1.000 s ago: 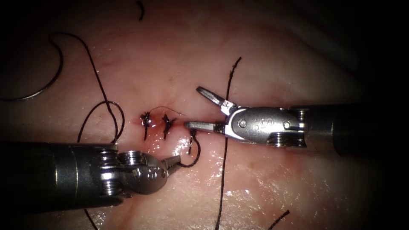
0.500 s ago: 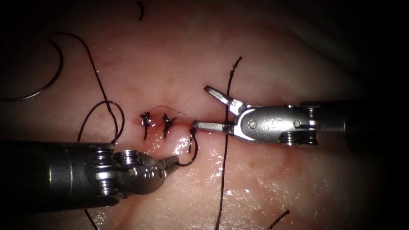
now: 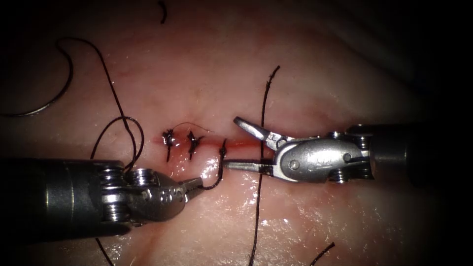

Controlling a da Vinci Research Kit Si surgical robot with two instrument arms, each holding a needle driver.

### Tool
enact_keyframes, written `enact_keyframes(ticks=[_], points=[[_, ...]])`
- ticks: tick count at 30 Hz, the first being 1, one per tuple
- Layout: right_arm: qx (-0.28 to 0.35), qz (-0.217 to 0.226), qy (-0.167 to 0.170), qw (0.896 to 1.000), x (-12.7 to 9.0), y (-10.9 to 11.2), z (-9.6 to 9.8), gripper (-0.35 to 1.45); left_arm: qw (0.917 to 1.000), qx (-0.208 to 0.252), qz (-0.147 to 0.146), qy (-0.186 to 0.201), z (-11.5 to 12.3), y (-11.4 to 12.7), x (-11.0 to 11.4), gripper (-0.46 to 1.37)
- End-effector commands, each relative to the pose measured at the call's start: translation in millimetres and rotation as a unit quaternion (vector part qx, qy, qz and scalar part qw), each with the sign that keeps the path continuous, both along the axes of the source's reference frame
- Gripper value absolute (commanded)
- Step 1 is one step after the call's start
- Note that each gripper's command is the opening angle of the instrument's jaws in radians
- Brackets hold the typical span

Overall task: Wound Closure
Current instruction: Tension the suture with the left tool while cutting it with the right tool

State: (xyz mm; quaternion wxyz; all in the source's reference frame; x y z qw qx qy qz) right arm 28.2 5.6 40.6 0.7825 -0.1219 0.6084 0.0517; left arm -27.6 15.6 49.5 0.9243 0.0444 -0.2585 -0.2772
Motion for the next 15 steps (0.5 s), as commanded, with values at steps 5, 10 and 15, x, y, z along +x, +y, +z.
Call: enact_keyframes(ticks=[5,10,15], points=[[-0.014,-0.007,0.002,1.000,0.5,-0.6,-0.7,1.02,1.0000,0.002,-0.001,0.002,-0.8,0.3,0.2,-0.35],[-0.031,-0.007,-0.002,0.999,1.5,-0.7,-0.7,1.06,1.0000,0.005,-0.006,0.005,-1.4,0.2,-0.1,-0.35],[-0.055,-0.007,-0.008,0.998,3.4,-1.2,-0.3,1.17,1.0000,0.005,-0.006,0.006,-1.6,0.1,-0.1,-0.35]])
